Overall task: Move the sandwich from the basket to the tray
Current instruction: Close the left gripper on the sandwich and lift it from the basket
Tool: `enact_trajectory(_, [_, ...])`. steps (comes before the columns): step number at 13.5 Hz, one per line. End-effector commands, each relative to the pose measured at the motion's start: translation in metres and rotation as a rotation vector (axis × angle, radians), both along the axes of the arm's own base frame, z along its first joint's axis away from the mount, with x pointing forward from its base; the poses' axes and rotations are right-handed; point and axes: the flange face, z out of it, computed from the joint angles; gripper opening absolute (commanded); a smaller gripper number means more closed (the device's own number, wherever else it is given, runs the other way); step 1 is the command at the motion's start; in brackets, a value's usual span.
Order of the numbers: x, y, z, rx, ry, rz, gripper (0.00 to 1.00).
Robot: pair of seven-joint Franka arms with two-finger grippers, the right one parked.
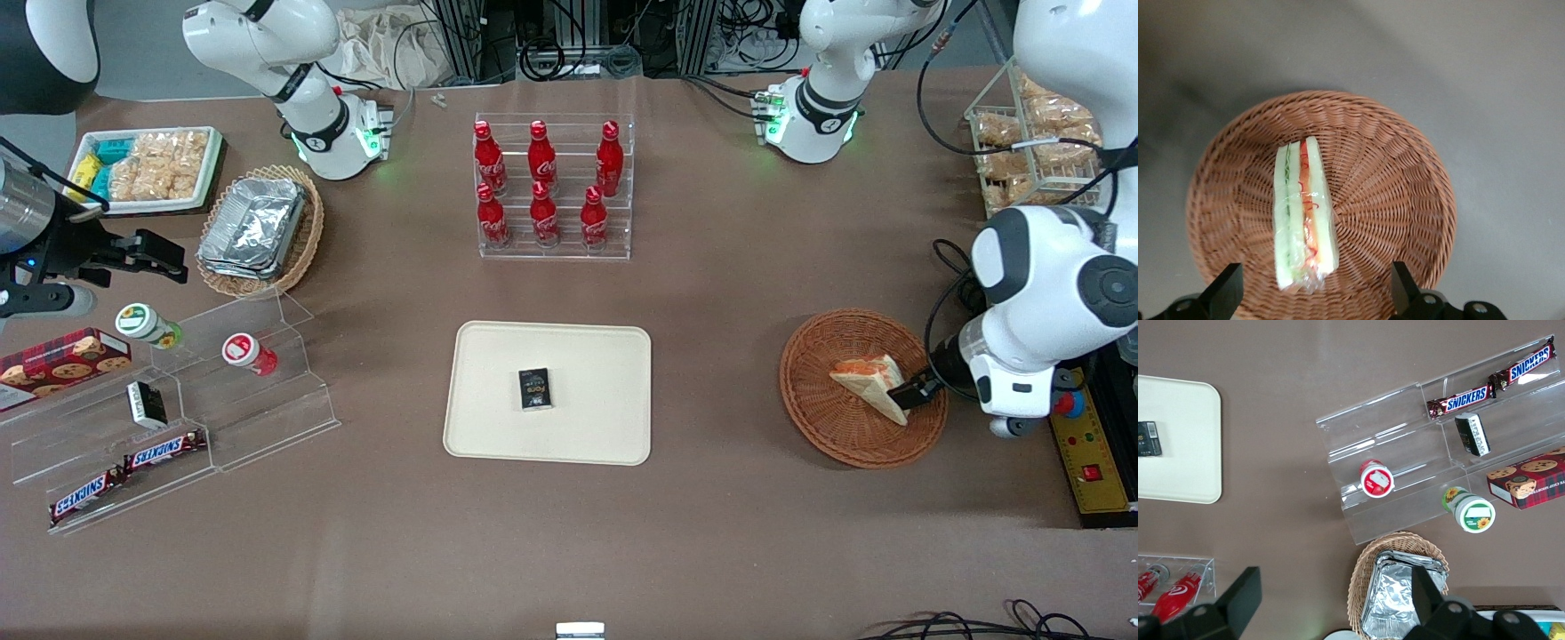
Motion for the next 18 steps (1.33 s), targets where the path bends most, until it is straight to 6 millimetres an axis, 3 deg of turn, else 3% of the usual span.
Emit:
enact_trajectory(1, [-0.004, 0.001, -0.021, 0.004, 0.01, 0.084, 1.0])
enact_trajectory(4, [-0.009, 0.002, -0.047, -0.004, 0.055, 0.106, 1.0])
enact_trajectory(6, [-0.018, 0.018, -0.063, 0.004, 0.055, 0.131, 1.0])
enact_trajectory(13, [-0.031, 0.021, -0.094, -0.001, 0.089, 0.136, 1.0])
enact_trajectory(14, [-0.029, 0.019, -0.097, -0.004, 0.088, 0.134, 0.93])
enact_trajectory(18, [-0.025, 0.013, -0.098, -0.007, 0.084, 0.126, 0.15])
